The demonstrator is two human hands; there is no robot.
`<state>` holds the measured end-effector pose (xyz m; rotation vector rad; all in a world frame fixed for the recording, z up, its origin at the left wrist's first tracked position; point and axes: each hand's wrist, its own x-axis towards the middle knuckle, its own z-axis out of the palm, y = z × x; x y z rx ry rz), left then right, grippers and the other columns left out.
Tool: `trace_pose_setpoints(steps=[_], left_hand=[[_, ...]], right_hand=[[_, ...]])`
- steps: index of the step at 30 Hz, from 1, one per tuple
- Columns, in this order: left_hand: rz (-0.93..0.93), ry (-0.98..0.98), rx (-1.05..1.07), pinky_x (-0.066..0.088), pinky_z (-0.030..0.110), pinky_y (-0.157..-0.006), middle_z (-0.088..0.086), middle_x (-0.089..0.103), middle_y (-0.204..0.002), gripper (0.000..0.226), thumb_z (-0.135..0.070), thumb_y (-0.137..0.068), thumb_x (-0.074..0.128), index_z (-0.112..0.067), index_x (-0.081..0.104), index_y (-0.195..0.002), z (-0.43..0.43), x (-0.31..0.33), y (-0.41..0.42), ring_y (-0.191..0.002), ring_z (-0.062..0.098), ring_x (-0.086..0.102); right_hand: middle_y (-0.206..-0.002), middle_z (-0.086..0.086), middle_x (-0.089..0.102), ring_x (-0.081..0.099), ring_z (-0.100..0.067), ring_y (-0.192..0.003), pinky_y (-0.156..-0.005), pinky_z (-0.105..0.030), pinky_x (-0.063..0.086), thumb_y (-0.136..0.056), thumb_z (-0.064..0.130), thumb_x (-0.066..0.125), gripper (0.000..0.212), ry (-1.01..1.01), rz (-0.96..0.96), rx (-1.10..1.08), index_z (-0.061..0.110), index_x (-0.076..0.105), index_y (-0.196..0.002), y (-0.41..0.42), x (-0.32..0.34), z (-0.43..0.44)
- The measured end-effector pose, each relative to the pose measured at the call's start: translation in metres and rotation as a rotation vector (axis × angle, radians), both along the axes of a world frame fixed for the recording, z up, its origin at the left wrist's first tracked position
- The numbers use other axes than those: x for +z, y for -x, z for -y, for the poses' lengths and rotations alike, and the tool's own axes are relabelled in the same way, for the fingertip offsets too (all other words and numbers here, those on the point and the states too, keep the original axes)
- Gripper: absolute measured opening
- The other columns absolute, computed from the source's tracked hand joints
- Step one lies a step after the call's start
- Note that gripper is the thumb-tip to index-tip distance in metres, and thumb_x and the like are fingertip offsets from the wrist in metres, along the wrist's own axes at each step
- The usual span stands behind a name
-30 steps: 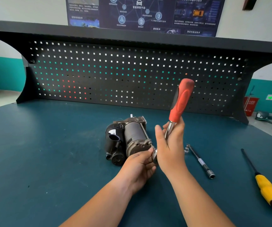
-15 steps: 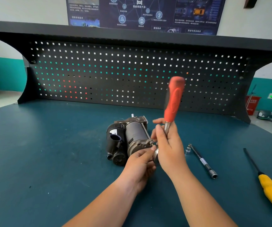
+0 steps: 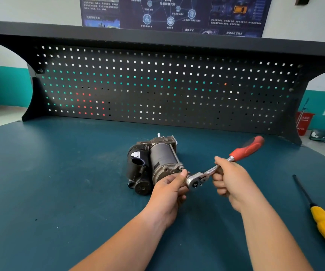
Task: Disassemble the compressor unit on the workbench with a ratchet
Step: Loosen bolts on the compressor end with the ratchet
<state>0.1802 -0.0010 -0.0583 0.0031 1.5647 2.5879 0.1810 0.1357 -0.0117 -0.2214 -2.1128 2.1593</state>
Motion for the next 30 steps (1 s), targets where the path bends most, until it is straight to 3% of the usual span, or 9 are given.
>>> trace_pose_setpoints(steps=[4, 8, 10, 14, 17, 20, 24, 27, 30], left_hand=[[0.002, -0.01, 0.005, 0.033, 0.012, -0.04, 0.0, 0.043, -0.065, 0.026, -0.027, -0.088, 0.061, -0.016, 0.069, -0.067, 0.001, -0.001, 0.001, -0.049, 0.004, 0.038], [0.009, -0.01, -0.009, 0.033, 0.013, -0.041, -0.001, 0.046, -0.063, 0.026, -0.029, -0.084, 0.065, -0.018, 0.071, -0.061, 0.003, -0.001, 0.001, -0.051, 0.005, 0.038], [0.015, -0.013, -0.01, 0.033, 0.013, -0.04, -0.002, 0.052, -0.061, 0.022, -0.029, -0.082, 0.066, -0.017, 0.069, -0.065, 0.004, -0.001, 0.0, -0.052, 0.006, 0.04], [0.029, -0.045, -0.007, 0.033, 0.013, -0.038, -0.001, 0.06, -0.063, 0.021, -0.027, -0.087, 0.063, -0.017, 0.066, -0.069, 0.005, -0.001, -0.001, -0.055, 0.009, 0.046], [0.029, -0.051, -0.016, 0.034, 0.013, -0.038, -0.004, 0.062, -0.059, 0.019, -0.025, -0.088, 0.061, -0.016, 0.064, -0.072, 0.006, 0.001, -0.004, -0.048, 0.005, 0.048], [0.025, -0.056, -0.034, 0.035, 0.013, -0.038, -0.006, 0.059, -0.054, 0.017, -0.022, -0.09, 0.06, -0.015, 0.063, -0.075, 0.006, 0.001, -0.004, -0.041, 0.001, 0.045], [0.034, -0.092, -0.026, 0.037, 0.013, -0.038, -0.005, 0.053, -0.053, 0.021, -0.019, -0.089, 0.061, -0.015, 0.067, -0.069, 0.004, 0.001, -0.004, -0.041, 0.002, 0.04], [0.028, -0.087, -0.016, 0.036, 0.013, -0.038, -0.005, 0.053, -0.054, 0.029, -0.02, -0.09, 0.06, -0.016, 0.069, -0.063, 0.004, 0.0, -0.005, -0.042, 0.003, 0.04], [0.014, -0.045, -0.032, 0.038, 0.015, -0.04, -0.005, 0.059, -0.057, 0.03, -0.024, -0.09, 0.059, -0.02, 0.07, -0.063, 0.005, 0.001, -0.007, -0.046, 0.006, 0.05]], right_hand=[[-0.047, 0.006, 0.044, 0.036, -0.005, -0.037, -0.035, -0.018, 0.026, -0.093, 0.03, 0.056, 0.021, 0.055, -0.089, -0.057, 0.015, 0.044, -0.084, 0.001, -0.002, 0.004], [-0.082, 0.011, 0.052, 0.052, -0.007, -0.071, -0.066, -0.016, 0.038, -0.084, 0.032, 0.068, 0.041, -0.267, -0.308, -0.229, 0.023, 0.038, -0.111, 0.003, -0.011, 0.015], [-0.075, 0.014, 0.051, 0.054, 0.002, -0.065, -0.056, -0.007, 0.037, -0.08, 0.034, 0.072, 0.05, -0.355, -0.425, -0.294, 0.025, 0.033, -0.11, 0.001, -0.011, 0.022], [-0.051, 0.011, 0.046, 0.05, -0.001, -0.052, -0.052, -0.018, 0.036, -0.076, 0.035, 0.072, 0.061, -0.396, -0.57, -0.345, 0.019, 0.034, -0.12, -0.002, -0.013, 0.029], [-0.059, 0.024, 0.054, 0.052, 0.0, -0.055, -0.051, -0.015, 0.038, -0.081, 0.028, 0.07, 0.068, -0.466, -0.626, -0.305, 0.015, 0.029, -0.134, -0.004, -0.012, 0.03], [-0.062, 0.014, 0.051, 0.051, -0.002, -0.058, -0.053, -0.014, 0.036, -0.084, 0.027, 0.066, 0.061, -0.524, -0.628, -0.253, 0.015, 0.033, -0.135, -0.005, -0.008, 0.027], [-0.064, 0.005, 0.046, 0.048, -0.002, -0.055, -0.056, -0.011, 0.038, -0.09, 0.021, 0.06, 0.069, -0.453, -0.638, -0.125, 0.034, 0.021, -0.145, -0.01, -0.003, 0.025], [-0.07, 0.0, 0.052, 0.049, -0.004, -0.058, -0.059, -0.011, 0.04, -0.088, 0.018, 0.063, 0.069, -0.429, -0.7, -0.063, 0.054, 0.022, -0.13, -0.013, -0.002, 0.027], [-0.067, 0.01, 0.054, 0.053, -0.005, -0.061, -0.062, -0.012, 0.042, -0.08, 0.019, 0.073, 0.073, -0.479, -0.796, -0.103, 0.057, 0.029, -0.124, -0.014, -0.002, 0.031]])
